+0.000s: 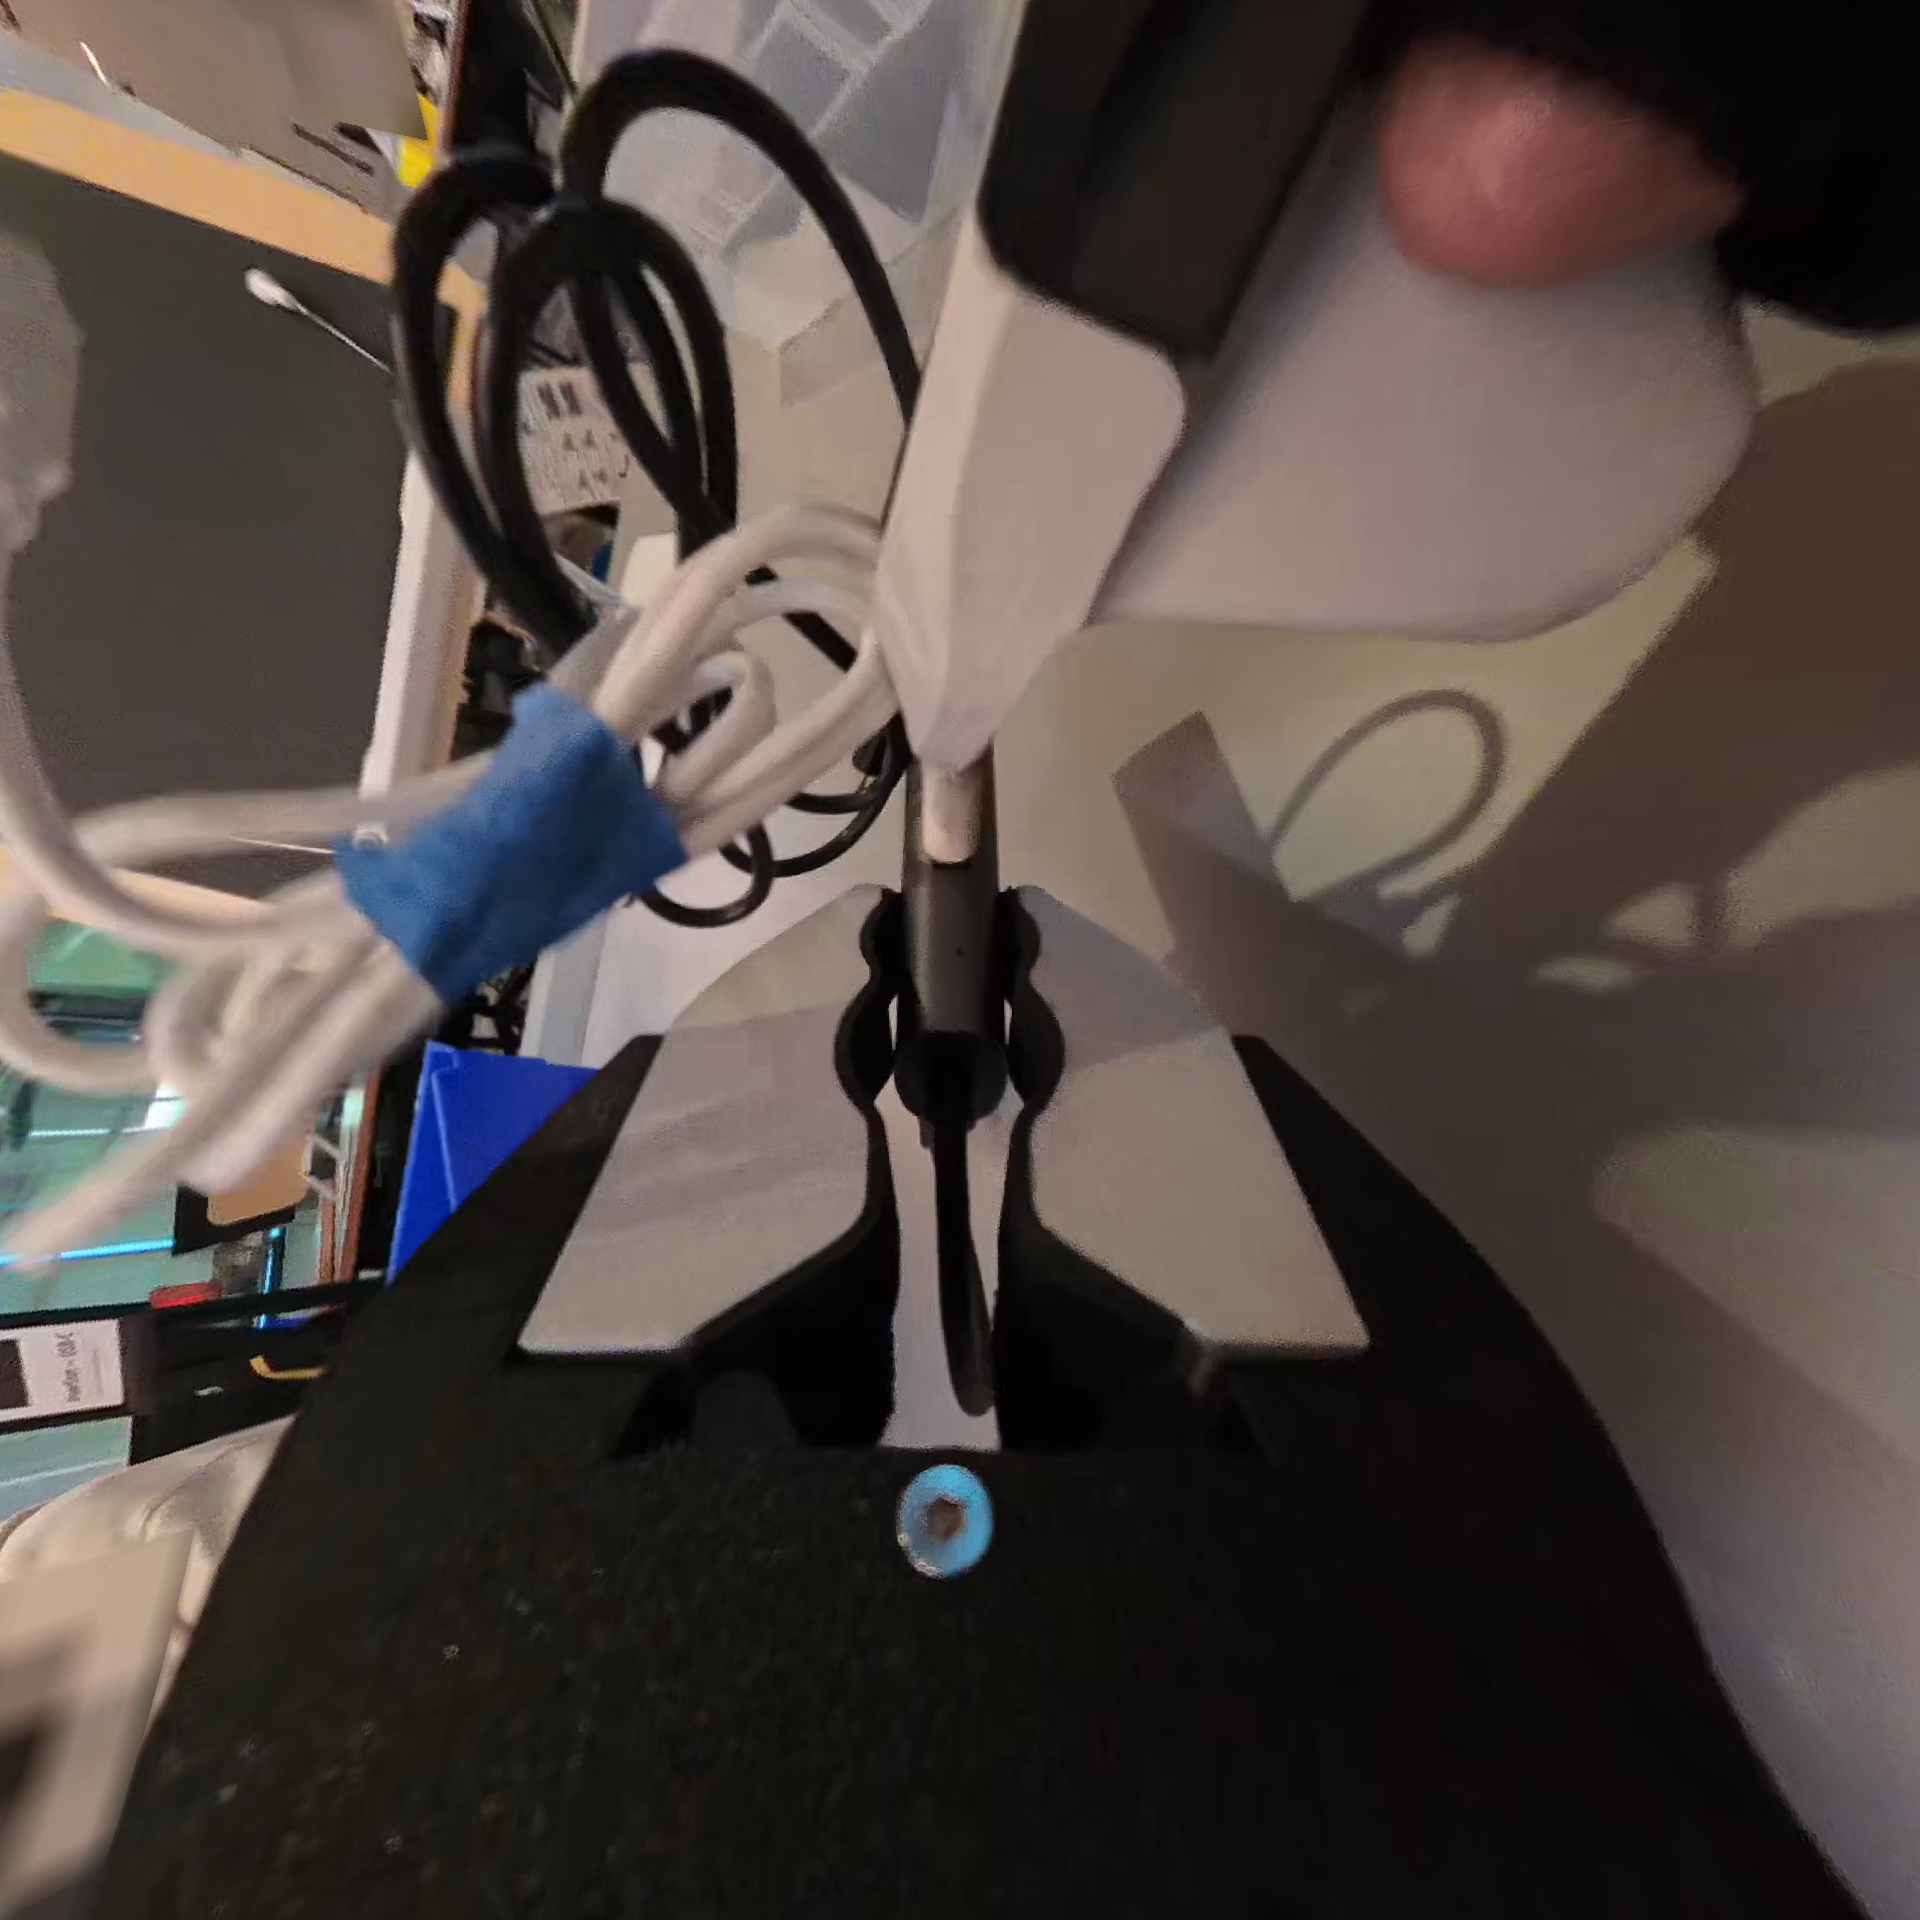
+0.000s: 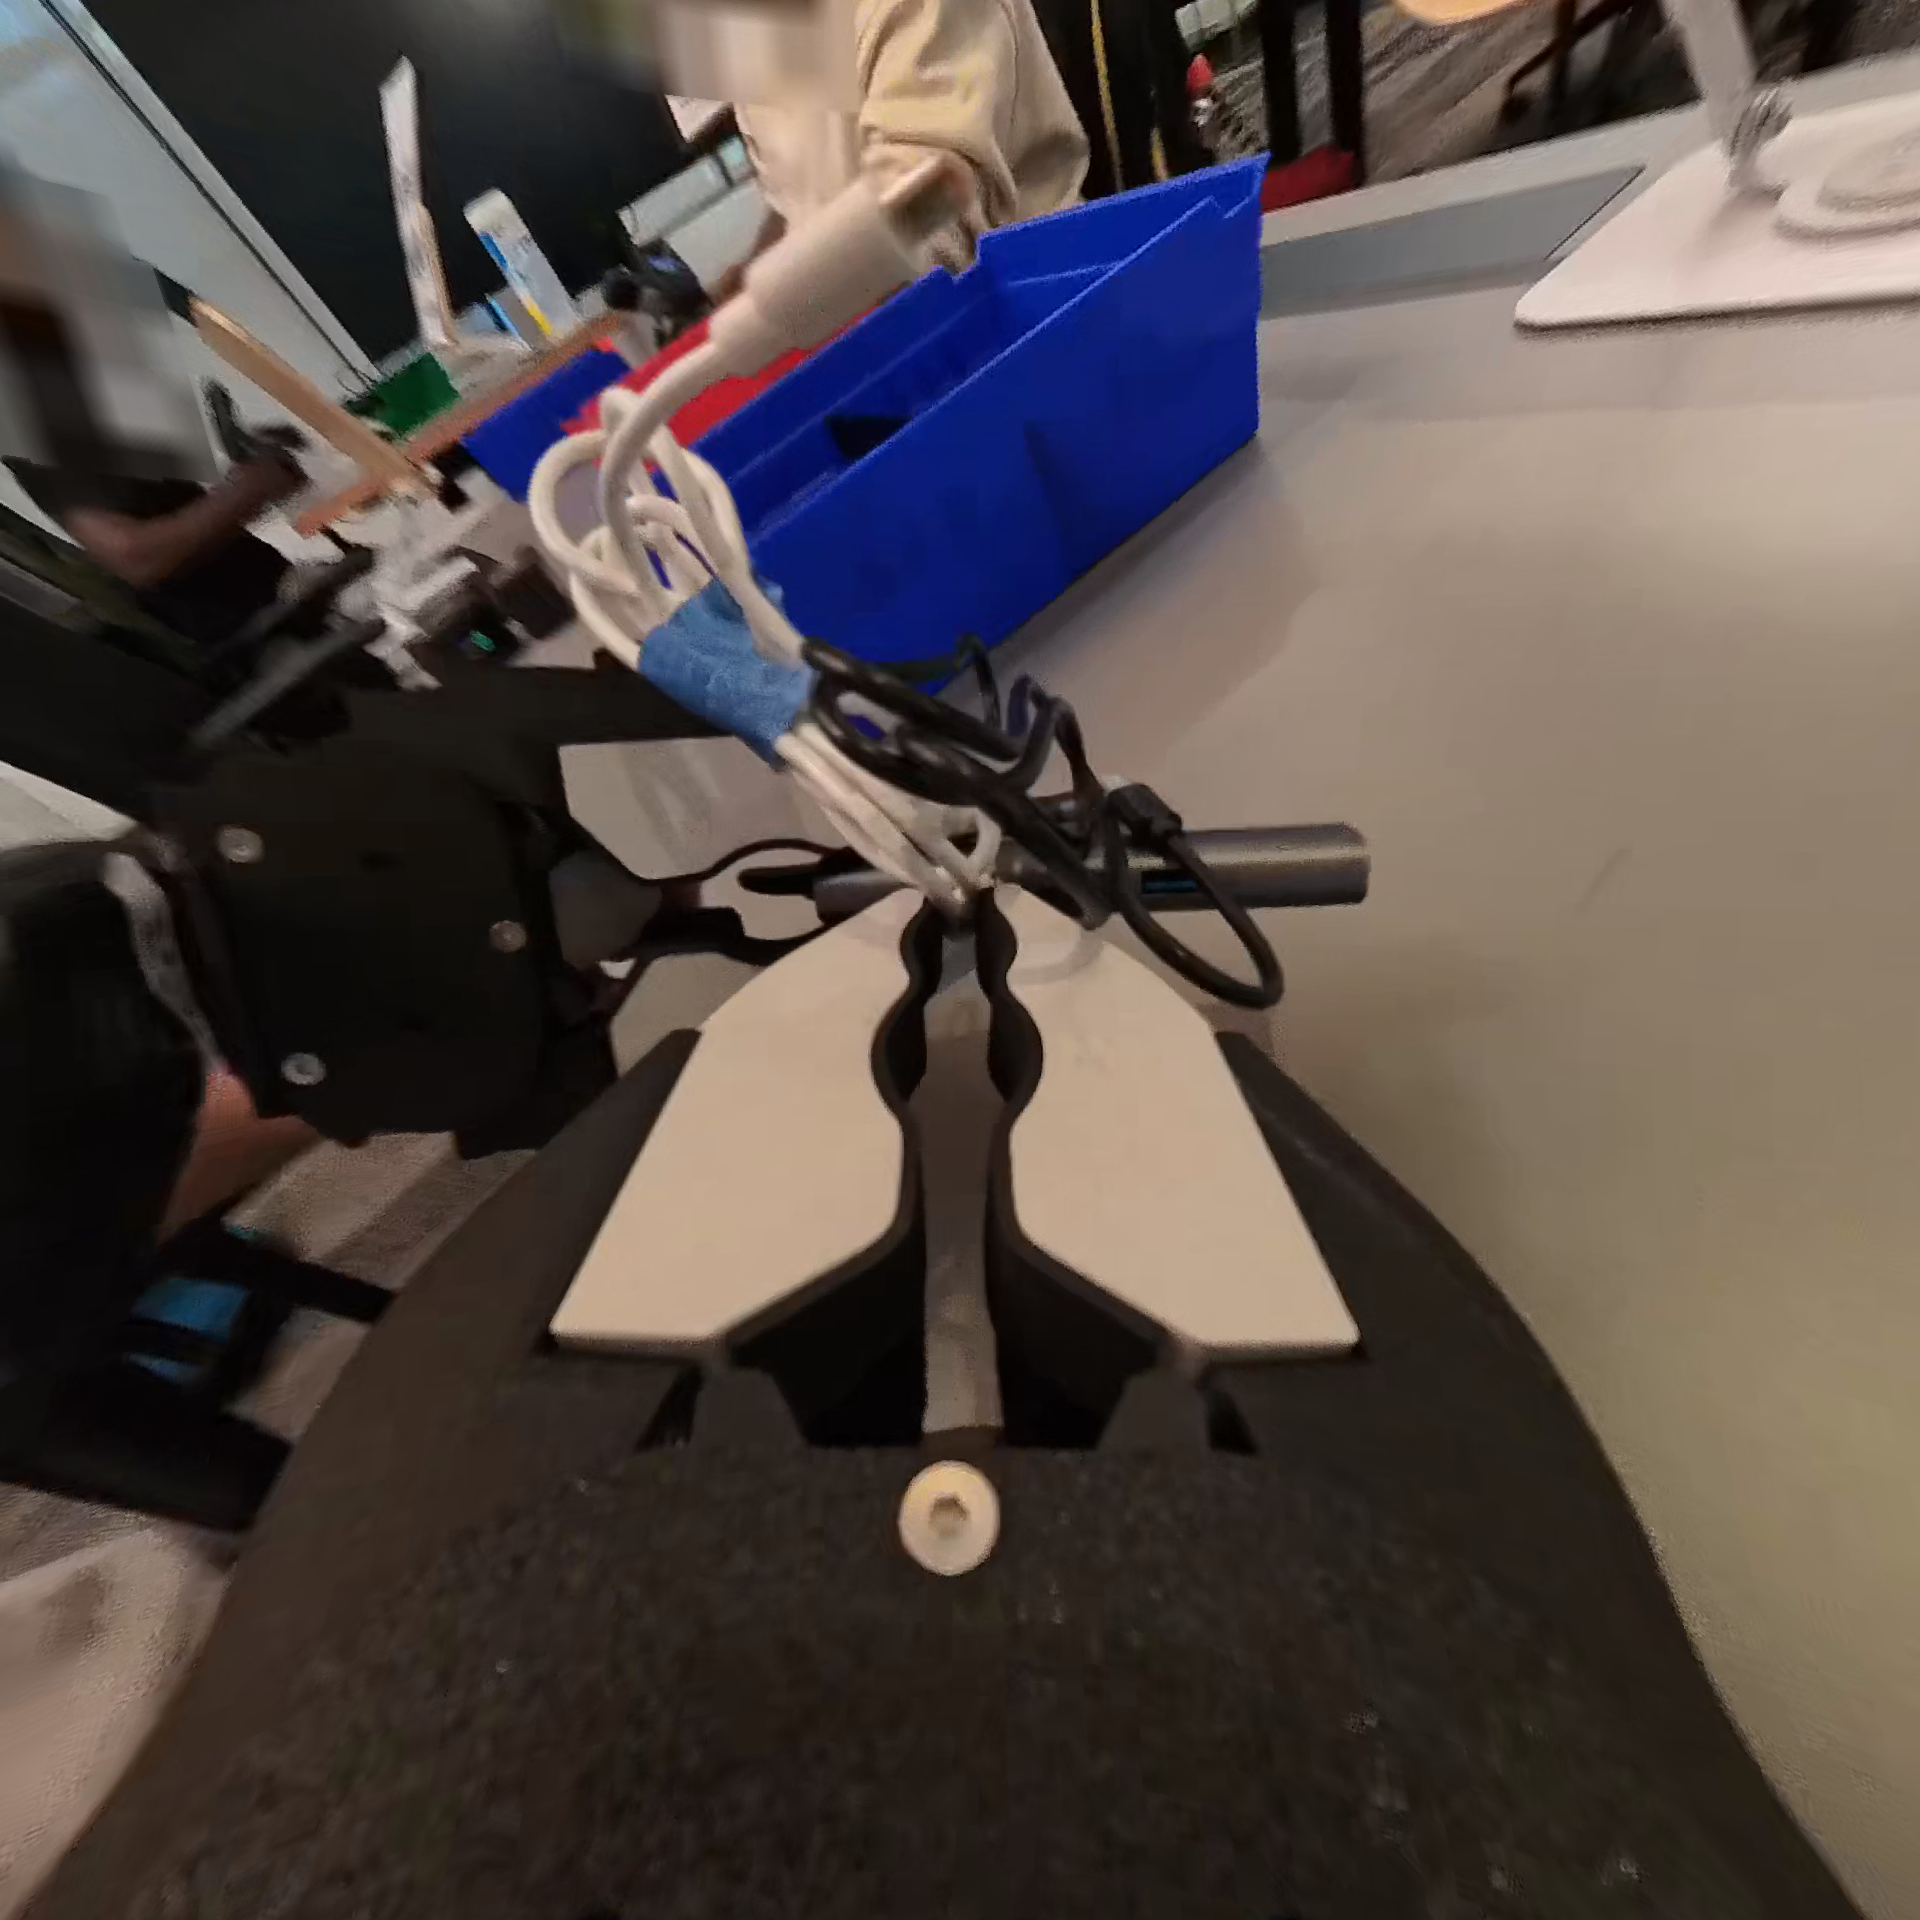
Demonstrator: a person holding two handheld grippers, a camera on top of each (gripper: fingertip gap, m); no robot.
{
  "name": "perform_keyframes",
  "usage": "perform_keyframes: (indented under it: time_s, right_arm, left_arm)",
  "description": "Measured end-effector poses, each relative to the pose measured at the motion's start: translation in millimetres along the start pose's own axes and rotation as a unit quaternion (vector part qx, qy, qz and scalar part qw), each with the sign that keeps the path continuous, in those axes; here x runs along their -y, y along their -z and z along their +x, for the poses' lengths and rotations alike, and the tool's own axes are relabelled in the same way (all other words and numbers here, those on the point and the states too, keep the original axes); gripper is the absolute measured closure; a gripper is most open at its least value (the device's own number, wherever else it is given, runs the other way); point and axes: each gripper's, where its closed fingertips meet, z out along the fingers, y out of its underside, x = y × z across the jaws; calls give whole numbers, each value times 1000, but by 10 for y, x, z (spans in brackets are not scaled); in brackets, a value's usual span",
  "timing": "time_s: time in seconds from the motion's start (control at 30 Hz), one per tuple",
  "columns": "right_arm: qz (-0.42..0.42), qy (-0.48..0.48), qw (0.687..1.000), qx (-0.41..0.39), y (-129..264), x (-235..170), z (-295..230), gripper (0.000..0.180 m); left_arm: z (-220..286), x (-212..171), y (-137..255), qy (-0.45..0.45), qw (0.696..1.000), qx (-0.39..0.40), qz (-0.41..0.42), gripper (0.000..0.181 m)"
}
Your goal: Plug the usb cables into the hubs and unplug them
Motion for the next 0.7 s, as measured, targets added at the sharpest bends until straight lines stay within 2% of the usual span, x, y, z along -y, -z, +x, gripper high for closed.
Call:
perform_keyframes:
  time_s: [0.07,0.13,0.27,0.4,0.7]
  right_arm:
    - [-17,59,998,-34,-11,-25,16,169]
    - [-16,59,998,-30,-16,-26,-28,158]
    - [-23,-33,999,-25,-35,-117,7,154]
    - [-11,-181,983,42,-106,-112,-41,147]
    - [21,-327,943,56,-63,-111,115,164]
  left_arm:
    - [7,-5,-8,4,1000,4,-12,164]
    - [-15,-14,-11,7,1000,15,-20,164]
    - [-118,-58,-6,8,998,49,-31,164]
    - [-70,-22,10,-25,997,62,-28,164]
    - [28,134,-33,-82,993,81,-28,164]
